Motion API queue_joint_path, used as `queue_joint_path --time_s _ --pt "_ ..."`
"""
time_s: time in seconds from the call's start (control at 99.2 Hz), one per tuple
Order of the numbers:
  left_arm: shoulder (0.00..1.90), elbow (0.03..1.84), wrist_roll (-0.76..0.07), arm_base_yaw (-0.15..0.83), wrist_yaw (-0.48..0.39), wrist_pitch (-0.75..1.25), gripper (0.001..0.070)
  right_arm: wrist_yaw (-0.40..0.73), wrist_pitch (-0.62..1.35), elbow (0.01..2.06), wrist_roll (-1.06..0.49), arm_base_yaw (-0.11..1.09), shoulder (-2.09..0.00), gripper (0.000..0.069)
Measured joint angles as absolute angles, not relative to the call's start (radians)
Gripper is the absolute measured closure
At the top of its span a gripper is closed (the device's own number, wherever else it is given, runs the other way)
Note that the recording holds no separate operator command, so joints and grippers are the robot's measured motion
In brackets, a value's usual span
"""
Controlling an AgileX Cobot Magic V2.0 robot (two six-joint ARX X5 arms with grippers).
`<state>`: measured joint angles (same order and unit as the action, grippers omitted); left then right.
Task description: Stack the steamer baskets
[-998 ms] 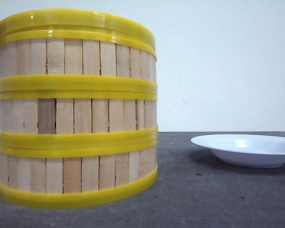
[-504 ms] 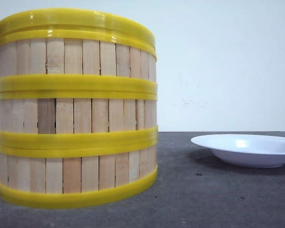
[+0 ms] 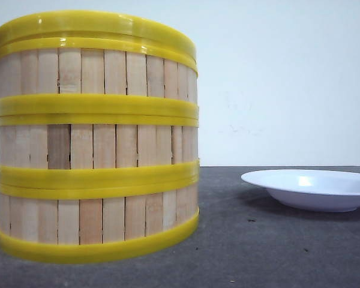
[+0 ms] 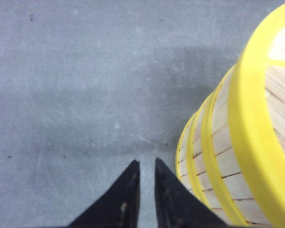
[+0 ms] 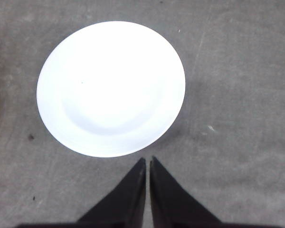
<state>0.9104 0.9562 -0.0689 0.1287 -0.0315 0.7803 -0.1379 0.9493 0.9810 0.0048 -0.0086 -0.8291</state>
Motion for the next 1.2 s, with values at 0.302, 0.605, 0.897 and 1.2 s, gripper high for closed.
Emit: queue_joint_path --time_s 0.302,0.605,0.897,1.2 --pt "0.89 0.948 -0.058 0.129 -0.022 0.772 0.0681 -0.138 0.884 0.981 0.005 -0.009 -0.829 0.0682" --pt "0.574 0.553 -0.042 0.128 0.001 0.381 0.0685 -0.138 0.819 0.981 0.005 -0.009 -0.829 0.0682" --pt "0.282 0.176 -0.044 0.117 0.027 0.16 0.0685 -0.138 0.765 0.981 0.005 -0.009 -0.829 0.0682" --pt "0.087 0.045 -0.044 0.062 0.027 0.152 0.0685 -0.138 0.739 0.981 0.005 -0.009 -0.829 0.0682"
